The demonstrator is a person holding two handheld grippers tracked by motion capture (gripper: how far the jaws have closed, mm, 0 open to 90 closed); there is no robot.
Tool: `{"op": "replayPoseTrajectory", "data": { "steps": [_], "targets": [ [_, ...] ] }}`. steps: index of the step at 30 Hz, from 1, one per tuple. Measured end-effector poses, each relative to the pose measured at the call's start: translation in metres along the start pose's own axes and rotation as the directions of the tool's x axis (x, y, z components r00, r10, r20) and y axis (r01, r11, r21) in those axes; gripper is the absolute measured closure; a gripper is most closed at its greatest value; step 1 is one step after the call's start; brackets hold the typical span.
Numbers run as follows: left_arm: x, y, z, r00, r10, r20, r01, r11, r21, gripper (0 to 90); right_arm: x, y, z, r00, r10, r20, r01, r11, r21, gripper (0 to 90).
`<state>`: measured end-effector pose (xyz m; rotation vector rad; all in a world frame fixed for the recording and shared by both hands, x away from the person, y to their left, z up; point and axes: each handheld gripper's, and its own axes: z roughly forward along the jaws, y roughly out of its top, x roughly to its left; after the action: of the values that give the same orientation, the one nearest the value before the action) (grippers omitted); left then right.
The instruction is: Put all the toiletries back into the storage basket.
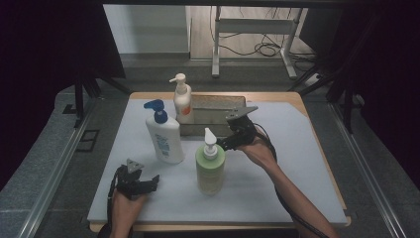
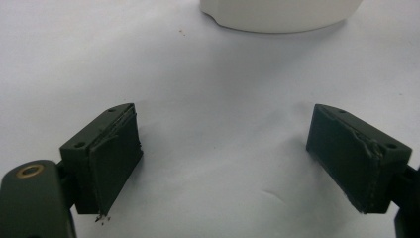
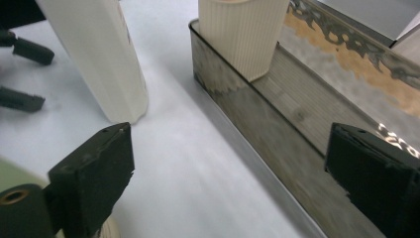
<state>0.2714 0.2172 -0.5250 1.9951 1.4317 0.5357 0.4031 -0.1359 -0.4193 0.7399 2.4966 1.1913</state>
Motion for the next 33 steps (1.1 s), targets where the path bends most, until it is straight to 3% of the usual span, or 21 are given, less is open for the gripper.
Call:
{"op": "replayPoseTrajectory", "data": {
  "steps": [6,14,21,26,33],
  "targets": [
    [0.000,0.000,0.000,1.0000,0.000,0.000,0.000,1.0000,0.000,12.9,-0.001,-0.018,-0.011,0.9999,0.011,0.006,-0.011,1.000,0.010,0.0],
    [0.000,0.000,0.000,1.0000,0.001,-0.001,-0.001,1.0000,-0.001,12.9,0.003,-0.036,-0.025,0.9999,-0.012,0.003,0.012,1.000,0.022,0.0],
    [0.000,0.000,0.000,1.0000,0.001,-0.001,-0.001,1.0000,-0.001,12.9,0.013,-0.054,-0.029,0.9991,-0.032,-0.028,0.033,0.999,0.038,0.0],
    [0.000,0.000,0.000,1.0000,0.001,-0.001,-0.001,1.0000,-0.001,12.9,0.021,-0.067,-0.030,0.9984,-0.016,-0.055,0.019,0.999,0.049,0.0],
    [0.000,0.000,0.000,1.0000,0.001,-0.001,-0.001,1.0000,-0.002,12.9,0.034,-0.080,-0.036,0.9947,-0.027,-0.100,0.029,0.999,0.021,0.0]
  ]
}}
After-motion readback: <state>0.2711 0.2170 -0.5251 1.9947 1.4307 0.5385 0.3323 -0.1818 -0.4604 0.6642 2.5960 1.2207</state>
